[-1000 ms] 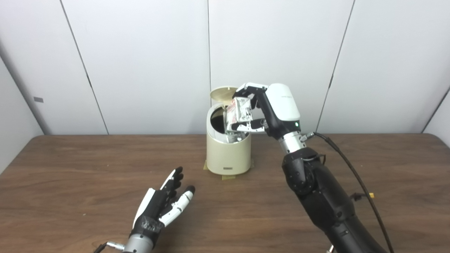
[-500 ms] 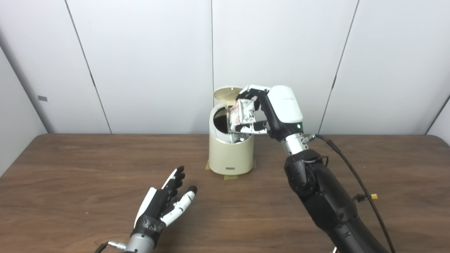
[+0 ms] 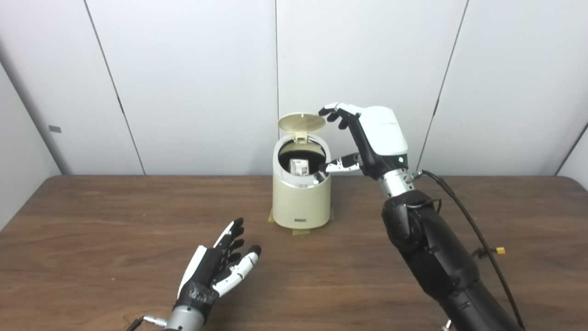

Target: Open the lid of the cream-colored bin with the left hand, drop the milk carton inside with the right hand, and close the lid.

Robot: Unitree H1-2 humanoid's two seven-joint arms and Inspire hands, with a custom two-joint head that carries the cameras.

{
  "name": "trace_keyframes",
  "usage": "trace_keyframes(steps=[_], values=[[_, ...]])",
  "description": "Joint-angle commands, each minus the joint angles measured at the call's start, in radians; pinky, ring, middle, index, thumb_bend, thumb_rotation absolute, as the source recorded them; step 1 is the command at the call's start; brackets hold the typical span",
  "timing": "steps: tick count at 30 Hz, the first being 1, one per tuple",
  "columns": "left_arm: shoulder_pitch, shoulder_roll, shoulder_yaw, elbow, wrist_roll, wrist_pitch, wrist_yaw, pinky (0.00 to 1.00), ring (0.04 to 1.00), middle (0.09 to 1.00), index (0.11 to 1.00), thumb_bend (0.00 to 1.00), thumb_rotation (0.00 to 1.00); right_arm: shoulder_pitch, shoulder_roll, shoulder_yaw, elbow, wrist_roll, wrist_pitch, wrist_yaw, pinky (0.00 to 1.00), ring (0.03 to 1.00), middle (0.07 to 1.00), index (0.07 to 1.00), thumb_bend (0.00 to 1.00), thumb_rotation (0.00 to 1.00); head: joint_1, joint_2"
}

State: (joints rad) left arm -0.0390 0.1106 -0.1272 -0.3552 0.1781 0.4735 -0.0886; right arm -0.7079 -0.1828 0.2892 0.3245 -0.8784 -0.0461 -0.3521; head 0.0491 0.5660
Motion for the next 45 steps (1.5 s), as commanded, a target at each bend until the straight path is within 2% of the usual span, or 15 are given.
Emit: trace_keyframes(steps=[1, 6, 7, 8, 11, 16, 23, 26, 28, 31, 35, 37, 41, 44, 45], values=[[-0.017, 0.0, -0.002, -0.036, 0.021, -0.008, 0.001, 0.94, 0.953, 0.969, 0.986, 0.49, 0.5, -0.049, -0.004, -0.009, -0.038, 0.011, -0.008, -0.006, 0.45, 0.547, 0.604, 0.639, 0.9, 0.11, 0.0, 0.002], [-0.015, -0.008, 0.005, -0.037, 0.018, -0.008, -0.001, 0.97, 0.971, 0.976, 0.983, 0.48, 0.48, -0.043, -0.002, -0.021, -0.047, 0.042, -0.022, -0.015, 0.44, 0.511, 0.57, 0.601, 0.87, 0.07, -0.005, 0.006], [-0.014, -0.01, 0.007, -0.037, 0.016, -0.008, 0.0, 0.97, 0.97, 0.977, 0.983, 0.48, 0.48, -0.04, 0.001, -0.029, -0.051, 0.058, -0.026, -0.018, 0.43, 0.485, 0.507, 0.557, 0.67, 0.03, -0.007, 0.006], [-0.014, -0.013, 0.009, -0.036, 0.017, -0.008, 0.001, 0.96, 0.967, 0.975, 0.983, 0.48, 0.47, -0.036, 0.004, -0.036, -0.058, 0.072, -0.029, -0.02, 0.42, 0.461, 0.482, 0.544, 0.6, 0.02, -0.008, 0.006], [-0.015, -0.019, 0.014, -0.036, 0.02, -0.009, 0.007, 0.9, 0.931, 0.965, 0.985, 0.46, 0.46, -0.02, -0.004, -0.051, -0.077, 0.097, -0.052, -0.034, 0.32, 0.381, 0.475, 0.529, 0.53, 0.0, -0.008, 0.008], [-0.035, -0.027, 0.042, -0.02, 0.011, -0.018, 0.016, 0.94, 0.951, 0.967, 0.992, 0.39, 0.42, 0.028, -0.016, -0.085, -0.115, 0.139, -0.062, -0.026, 0.34, 0.377, 0.512, 0.513, 0.51, 0.0, -0.009, 0.008], [-0.104, -0.025, 0.078, 0.023, 0.02, -0.03, 0.032, 0.92, 0.936, 0.937, 0.966, 0.34, 0.44, 0.113, 0.008, -0.137, -0.151, 0.215, -0.03, -0.001, 0.35, 0.38, 0.509, 0.518, 0.51, 0.0, -0.012, 0.006], [-0.14, -0.021, 0.091, 0.043, 0.018, -0.029, 0.033, 0.88, 0.925, 0.934, 0.955, 0.34, 0.48, 0.155, 0.026, -0.158, -0.167, 0.264, -0.024, 0.016, 0.46, 0.384, 0.498, 0.515, 0.52, 0.0, -0.016, 0.007], [-0.165, -0.025, 0.102, 0.058, 0.011, -0.025, 0.037, 0.89, 0.919, 0.92, 0.945, 0.35, 0.46, 0.186, 0.04, -0.167, -0.183, 0.289, -0.016, 0.027, 0.41, 0.386, 0.497, 0.51, 0.52, 0.0, -0.019, 0.008], [-0.199, -0.021, 0.109, 0.085, 0.005, -0.036, 0.032, 0.9, 0.914, 0.908, 0.943, 0.34, 0.48, 0.233, 0.066, -0.18, -0.225, 0.325, 0.027, 0.055, 0.37, 0.39, 0.497, 0.505, 0.52, 0.0, -0.021, 0.009], [-0.249, -0.011, 0.105, 0.113, 0.002, -0.039, 0.019, 0.87, 0.904, 0.904, 0.946, 0.34, 0.49, 0.289, 0.119, -0.223, -0.269, 0.433, 0.092, 0.104, 0.35, 0.399, 0.489, 0.5, 0.52, 0.0, -0.025, 0.011], [-0.269, -0.002, 0.102, 0.128, 0.0, -0.054, 0.013, 0.85, 0.9, 0.907, 0.952, 0.34, 0.52, 0.306, 0.138, -0.237, -0.287, 0.455, 0.133, 0.116, 0.38, 0.424, 0.485, 0.492, 0.52, 0.0, -0.025, 0.011], [-0.327, 0.013, 0.107, 0.19, -0.027, -0.11, 0.007, 0.86, 0.897, 0.901, 0.95, 0.36, 0.58, 0.347, 0.18, -0.279, -0.365, 0.559, 0.278, 0.188, 0.41, 0.426, 0.473, 0.533, 0.52, 0.0, -0.027, 0.011], [-0.355, 0.012, 0.122, 0.227, -0.065, -0.14, 0.001, 0.86, 0.894, 0.91, 0.955, 0.38, 0.6, 0.362, 0.191, -0.295, -0.393, 0.617, 0.323, 0.222, 0.42, 0.416, 0.489, 0.547, 0.51, 0.0, -0.026, 0.01], [-0.368, 0.01, 0.127, 0.239, -0.077, -0.145, 0.0, 0.85, 0.885, 0.91, 0.954, 0.38, 0.59, 0.369, 0.194, -0.302, -0.403, 0.64, 0.34, 0.235, 0.44, 0.483, 0.482, 0.532, 0.51, 0.0, -0.026, 0.01]])
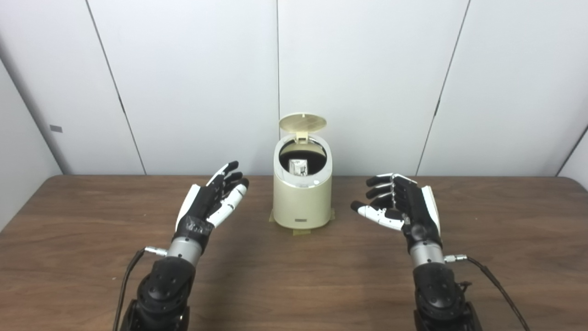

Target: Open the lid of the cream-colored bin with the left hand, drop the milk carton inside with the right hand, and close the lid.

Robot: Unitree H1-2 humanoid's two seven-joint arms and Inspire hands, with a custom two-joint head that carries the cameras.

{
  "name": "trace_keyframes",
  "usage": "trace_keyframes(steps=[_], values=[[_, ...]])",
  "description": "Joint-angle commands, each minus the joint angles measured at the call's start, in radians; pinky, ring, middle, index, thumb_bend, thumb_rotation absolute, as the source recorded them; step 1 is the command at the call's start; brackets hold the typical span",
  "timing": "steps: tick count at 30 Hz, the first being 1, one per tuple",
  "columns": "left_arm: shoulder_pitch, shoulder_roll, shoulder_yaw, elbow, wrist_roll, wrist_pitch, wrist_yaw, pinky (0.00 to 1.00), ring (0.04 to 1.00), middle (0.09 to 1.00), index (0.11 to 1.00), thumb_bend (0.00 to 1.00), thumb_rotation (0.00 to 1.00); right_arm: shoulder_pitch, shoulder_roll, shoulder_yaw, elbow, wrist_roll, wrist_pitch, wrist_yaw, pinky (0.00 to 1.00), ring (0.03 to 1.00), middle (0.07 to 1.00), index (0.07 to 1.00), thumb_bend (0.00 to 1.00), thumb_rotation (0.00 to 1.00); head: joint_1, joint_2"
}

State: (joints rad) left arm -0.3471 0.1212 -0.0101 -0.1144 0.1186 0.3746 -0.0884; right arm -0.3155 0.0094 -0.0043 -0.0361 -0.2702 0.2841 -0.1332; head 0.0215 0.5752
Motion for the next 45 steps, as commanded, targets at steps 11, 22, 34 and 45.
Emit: trace_keyframes(steps=[11, 22, 34, 45], values=[[-0.211, 0.014, 0.03, 0.124, -0.073, -0.073, -0.005, 0.93, 0.937, 0.94, 0.963, 0.39, 0.71, 0.06, 0.003, -0.021, -0.075, 0.161, 0.038, 0.082, 0.63, 0.765, 0.801, 0.8, 0.42, 0.68, 0.008, -0.002], [-0.368, 0.042, 0.007, 0.276, -0.055, -0.121, 0.002, 0.96, 0.956, 0.948, 0.966, 0.44, 0.98, 0.127, 0.058, -0.059, -0.09, 0.313, 0.04, 0.104, 0.77, 0.861, 0.873, 0.86, 0.5, 0.84, 0.013, -0.01], [-0.494, 0.082, -0.079, 0.4, 0.016, -0.207, -0.035, 0.92, 0.935, 0.907, 0.923, 0.47, 0.99, 0.146, 0.054, -0.047, -0.053, 0.336, -0.001, 0.105, 0.79, 0.895, 0.915, 0.894, 0.48, 0.9, 0.013, -0.016], [-0.54, 0.119, -0.206, 0.385, 0.21, -0.234, -0.039, 0.91, 0.919, 0.861, 0.859, 0.45, 1.0, 0.15, 0.049, -0.031, -0.033, 0.294, -0.006, 0.077, 0.71, 0.846, 0.879, 0.874, 0.46, 0.93, 0.011, -0.019]])
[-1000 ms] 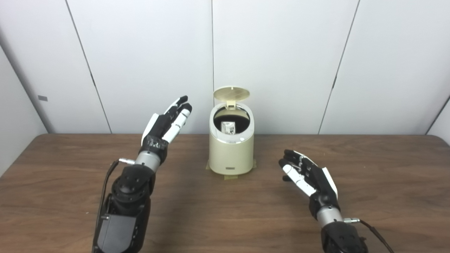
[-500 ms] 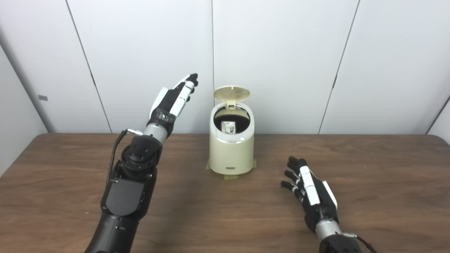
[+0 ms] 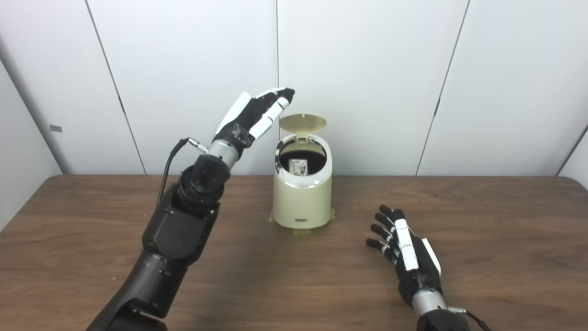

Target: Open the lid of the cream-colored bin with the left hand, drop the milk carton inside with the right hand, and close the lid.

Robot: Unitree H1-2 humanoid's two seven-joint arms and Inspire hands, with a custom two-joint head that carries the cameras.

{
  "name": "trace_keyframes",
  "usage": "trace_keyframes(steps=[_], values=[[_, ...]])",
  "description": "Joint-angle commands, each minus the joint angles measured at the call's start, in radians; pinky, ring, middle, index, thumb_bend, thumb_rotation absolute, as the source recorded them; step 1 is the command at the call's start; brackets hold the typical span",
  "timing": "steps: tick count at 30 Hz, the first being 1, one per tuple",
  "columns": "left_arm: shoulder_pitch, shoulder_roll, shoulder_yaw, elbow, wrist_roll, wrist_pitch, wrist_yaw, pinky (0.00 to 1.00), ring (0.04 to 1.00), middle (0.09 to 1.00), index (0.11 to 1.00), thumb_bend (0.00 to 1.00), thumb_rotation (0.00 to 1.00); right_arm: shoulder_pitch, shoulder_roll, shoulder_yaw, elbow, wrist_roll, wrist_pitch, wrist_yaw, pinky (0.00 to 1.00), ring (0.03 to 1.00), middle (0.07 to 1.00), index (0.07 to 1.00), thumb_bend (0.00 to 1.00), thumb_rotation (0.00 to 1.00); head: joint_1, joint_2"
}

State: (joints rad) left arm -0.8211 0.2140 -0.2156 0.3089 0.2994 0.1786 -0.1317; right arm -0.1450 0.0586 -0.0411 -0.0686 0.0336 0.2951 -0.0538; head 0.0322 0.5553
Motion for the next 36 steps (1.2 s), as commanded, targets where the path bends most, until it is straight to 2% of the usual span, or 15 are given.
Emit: trace_keyframes(steps=[1, 5, 10, 14, 23, 26, 34, 36], values=[[-0.067, 0.03, -0.012, -0.042, 0.048, -0.04, 0.005, 0.89, 0.913, 0.865, 0.852, 0.45, 1.0, -0.02, 0.0, 0.006, 0.0, -0.008, -0.017, -0.002, 0.7, 0.846, 0.879, 0.875, 0.46, 0.93, 0.001, 0.002], [-0.074, 0.039, -0.037, -0.043, 0.096, -0.055, 0.005, 0.85, 0.887, 0.862, 0.834, 0.43, 0.96, -0.024, 0.008, 0.003, 0.006, -0.005, -0.011, -0.009, 0.69, 0.843, 0.875, 0.872, 0.46, 0.93, -0.003, 0.003], [-0.083, 0.057, -0.075, -0.048, 0.158, -0.074, -0.008, 0.85, 0.878, 0.865, 0.837, 0.45, 0.98, -0.034, 0.009, 0.011, 0.018, -0.018, -0.018, -0.019, 0.67, 0.836, 0.866, 0.867, 0.44, 0.95, -0.005, 0.003], [-0.085, 0.078, -0.108, -0.06, 0.235, -0.107, -0.006, 0.8, 0.847, 0.842, 0.824, 0.45, 0.97, -0.038, 0.011, 0.017, 0.023, -0.03, -0.017, -0.03, 0.66, 0.828, 0.857, 0.866, 0.44, 0.98, -0.005, 0.004], [-0.068, 0.12, -0.175, -0.116, 0.387, -0.123, -0.042, 0.82, 0.875, 0.863, 0.844, 0.51, 1.0, -0.032, 0.019, 0.014, 0.028, -0.033, -0.013, -0.042, 0.66, 0.832, 0.856, 0.877, 0.46, 0.96, -0.009, 0.012], [-0.058, 0.127, -0.193, -0.135, 0.438, -0.131, -0.048, 0.76, 0.856, 0.852, 0.836, 0.5, 0.97, -0.03, 0.02, 0.014, 0.026, -0.031, -0.012, -0.044, 0.66, 0.831, 0.853, 0.878, 0.46, 0.96, -0.01, 0.016], [-0.028, 0.154, -0.226, -0.167, 0.541, -0.187, -0.063, 0.88, 0.853, 0.815, 0.812, 0.46, 0.91, -0.016, 0.018, 0.021, 0.019, -0.037, -0.015, -0.043, 0.66, 0.832, 0.855, 0.886, 0.46, 0.96, -0.012, 0.027], [-0.02, 0.161, -0.232, -0.174, 0.564, -0.203, -0.062, 0.87, 0.844, 0.8, 0.803, 0.45, 0.89, -0.015, 0.018, 0.022, 0.02, -0.037, -0.016, -0.043, 0.66, 0.83, 0.853, 0.885, 0.46, 0.95, -0.014, 0.029]])
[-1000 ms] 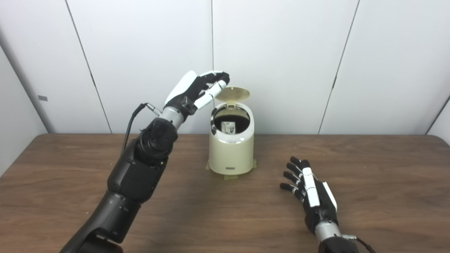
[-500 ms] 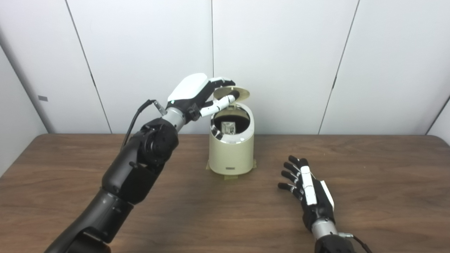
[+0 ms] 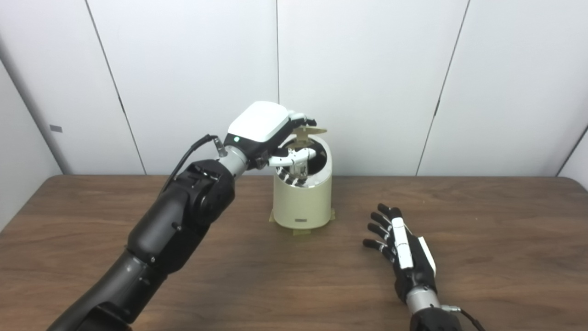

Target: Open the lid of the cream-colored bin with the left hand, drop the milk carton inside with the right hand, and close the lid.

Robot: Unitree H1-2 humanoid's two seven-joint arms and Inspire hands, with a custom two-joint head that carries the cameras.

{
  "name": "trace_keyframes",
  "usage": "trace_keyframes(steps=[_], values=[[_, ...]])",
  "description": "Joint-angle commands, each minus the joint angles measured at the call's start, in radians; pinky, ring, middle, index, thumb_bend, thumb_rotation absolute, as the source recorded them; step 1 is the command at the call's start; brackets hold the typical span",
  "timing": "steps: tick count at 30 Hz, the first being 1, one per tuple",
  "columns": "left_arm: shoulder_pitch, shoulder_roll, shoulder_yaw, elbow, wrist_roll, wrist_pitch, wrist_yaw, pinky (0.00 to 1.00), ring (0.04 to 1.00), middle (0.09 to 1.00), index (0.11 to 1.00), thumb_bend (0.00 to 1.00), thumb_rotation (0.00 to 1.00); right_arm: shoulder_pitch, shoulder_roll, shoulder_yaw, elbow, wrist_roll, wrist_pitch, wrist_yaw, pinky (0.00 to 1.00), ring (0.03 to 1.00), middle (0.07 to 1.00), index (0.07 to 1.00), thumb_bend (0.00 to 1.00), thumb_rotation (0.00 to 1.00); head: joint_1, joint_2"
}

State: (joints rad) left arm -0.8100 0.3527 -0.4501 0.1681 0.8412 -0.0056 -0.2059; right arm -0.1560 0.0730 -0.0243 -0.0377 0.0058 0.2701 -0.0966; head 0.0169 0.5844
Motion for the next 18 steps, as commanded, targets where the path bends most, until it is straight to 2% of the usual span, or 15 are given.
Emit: trace_keyframes(steps=[1, 9, 18], values=[[-0.025, 0.026, -0.001, -0.035, 0.033, -0.03, 0.015, 0.87, 0.842, 0.796, 0.801, 0.45, 0.89, -0.004, 0.004, 0.005, -0.01, -0.007, 0.008, 0.0, 0.66, 0.829, 0.852, 0.884, 0.47, 0.95, 0.001, 0.0], [0.018, 0.037, -0.001, -0.056, 0.08, -0.065, -0.008, 0.86, 0.852, 0.79, 0.8, 0.46, 0.94, 0.001, 0.002, 0.012, -0.02, -0.011, 0.008, 0.003, 0.66, 0.832, 0.855, 0.89, 0.48, 0.94, -0.005, 0.011], [0.066, 0.042, -0.004, -0.118, 0.139, -0.029, -0.117, 0.9, 0.888, 0.831, 0.829, 0.48, 0.89, 0.009, -0.003, 0.018, -0.032, -0.024, 0.005, 0.008, 0.67, 0.842, 0.854, 0.893, 0.5, 0.93, -0.007, 0.022]])
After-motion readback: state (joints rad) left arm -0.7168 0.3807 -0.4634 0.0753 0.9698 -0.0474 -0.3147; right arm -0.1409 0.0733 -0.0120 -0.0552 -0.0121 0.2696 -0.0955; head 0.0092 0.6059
